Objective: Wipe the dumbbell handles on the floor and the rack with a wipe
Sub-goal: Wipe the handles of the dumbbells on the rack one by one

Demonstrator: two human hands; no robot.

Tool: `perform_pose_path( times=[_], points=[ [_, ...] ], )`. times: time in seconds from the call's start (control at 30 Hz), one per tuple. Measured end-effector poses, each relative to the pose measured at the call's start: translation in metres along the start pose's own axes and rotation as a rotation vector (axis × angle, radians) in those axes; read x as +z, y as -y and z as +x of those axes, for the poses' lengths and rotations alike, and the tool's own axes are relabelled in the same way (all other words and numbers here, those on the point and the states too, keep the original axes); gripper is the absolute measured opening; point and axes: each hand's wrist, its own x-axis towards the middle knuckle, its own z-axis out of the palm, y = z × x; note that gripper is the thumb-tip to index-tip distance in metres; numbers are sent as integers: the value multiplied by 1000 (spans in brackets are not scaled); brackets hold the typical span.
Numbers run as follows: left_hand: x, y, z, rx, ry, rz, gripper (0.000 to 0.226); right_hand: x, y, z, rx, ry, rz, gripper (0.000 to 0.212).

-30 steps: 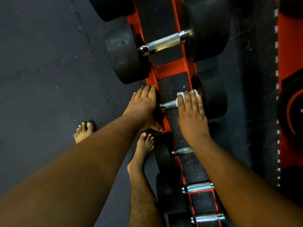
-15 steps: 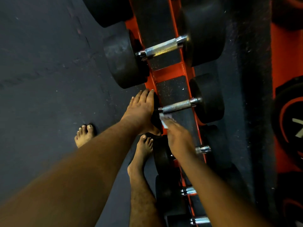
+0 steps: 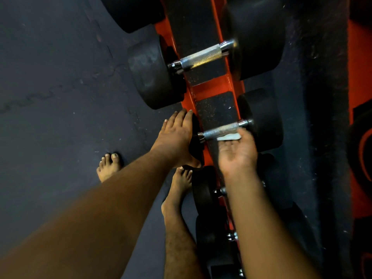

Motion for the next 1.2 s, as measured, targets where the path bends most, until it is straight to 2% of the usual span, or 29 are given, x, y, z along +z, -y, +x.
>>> perform_pose_path(
  times=[0.07,0.17,0.23,0.3,0.47,0.6,0.8,0.9,0.97,1.2],
  points=[
    [1,0,2,9,-3,4,161,2,8,1,-80,2,-2,13],
    [0,-1,0,2,-14,0,162,13,-5,1,-22,41,-164,11],
    [0,0,0,1,-5,-4,161,19,-2,6,6,22,-156,14],
    [0,1,0,3,-3,2,160,21,5,12,-44,-31,-93,16],
    [1,2,1,13,-23,7,159,17,-10,0,-196,-108,-69,40],
    [1,1,2,13,-17,16,160,33,8,7,-55,-55,-117,22],
    [3,4,1,9,-7,6,159,18,5,-2,-118,-30,-110,13],
    [1,2,2,14,-13,4,159,27,10,2,-76,-17,-136,21],
    [-1,2,1,11,-16,2,159,31,10,5,-55,-15,-178,17],
    [2,3,3,10,-13,15,160,14,6,1,-102,5,-122,24]
  ],
)
